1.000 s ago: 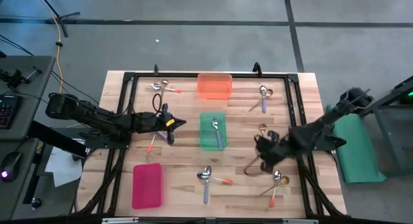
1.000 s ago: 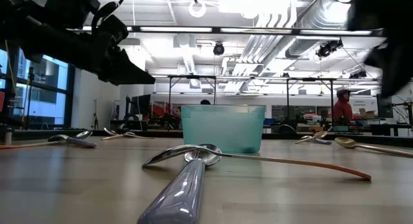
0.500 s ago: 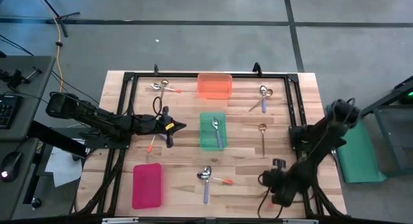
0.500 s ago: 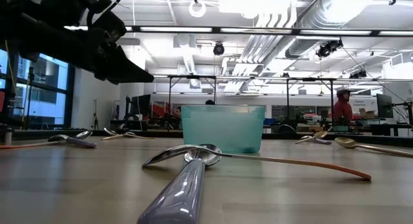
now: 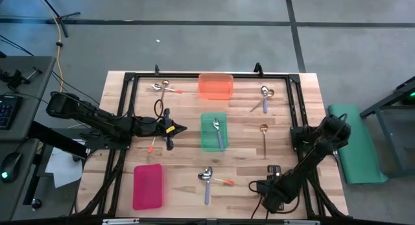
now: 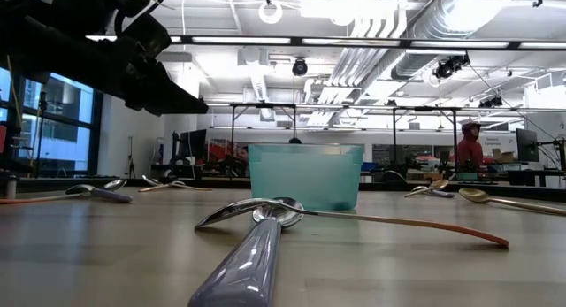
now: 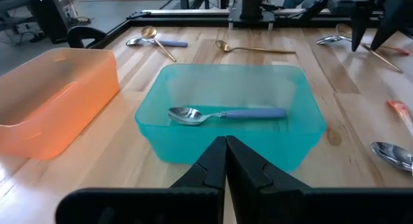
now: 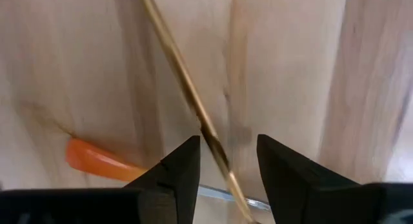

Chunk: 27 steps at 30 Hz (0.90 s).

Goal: Sort silverware by color (type)
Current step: Put the gold spoon into the orange bin

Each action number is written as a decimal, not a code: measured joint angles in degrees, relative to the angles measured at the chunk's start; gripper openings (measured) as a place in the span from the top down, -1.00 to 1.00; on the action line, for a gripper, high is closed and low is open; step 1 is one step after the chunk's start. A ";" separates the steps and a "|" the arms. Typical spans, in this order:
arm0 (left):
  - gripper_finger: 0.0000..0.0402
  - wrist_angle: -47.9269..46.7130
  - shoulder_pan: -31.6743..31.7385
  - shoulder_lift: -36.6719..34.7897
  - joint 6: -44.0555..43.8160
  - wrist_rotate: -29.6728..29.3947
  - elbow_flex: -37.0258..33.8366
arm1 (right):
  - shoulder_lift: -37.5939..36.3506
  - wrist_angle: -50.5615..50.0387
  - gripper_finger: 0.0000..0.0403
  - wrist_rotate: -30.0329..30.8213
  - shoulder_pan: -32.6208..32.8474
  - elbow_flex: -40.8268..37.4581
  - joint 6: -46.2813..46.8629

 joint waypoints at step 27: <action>1.00 -0.29 0.00 0.00 -1.45 -0.04 0.00 | -0.08 0.34 0.97 -1.82 -2.74 -0.02 -3.83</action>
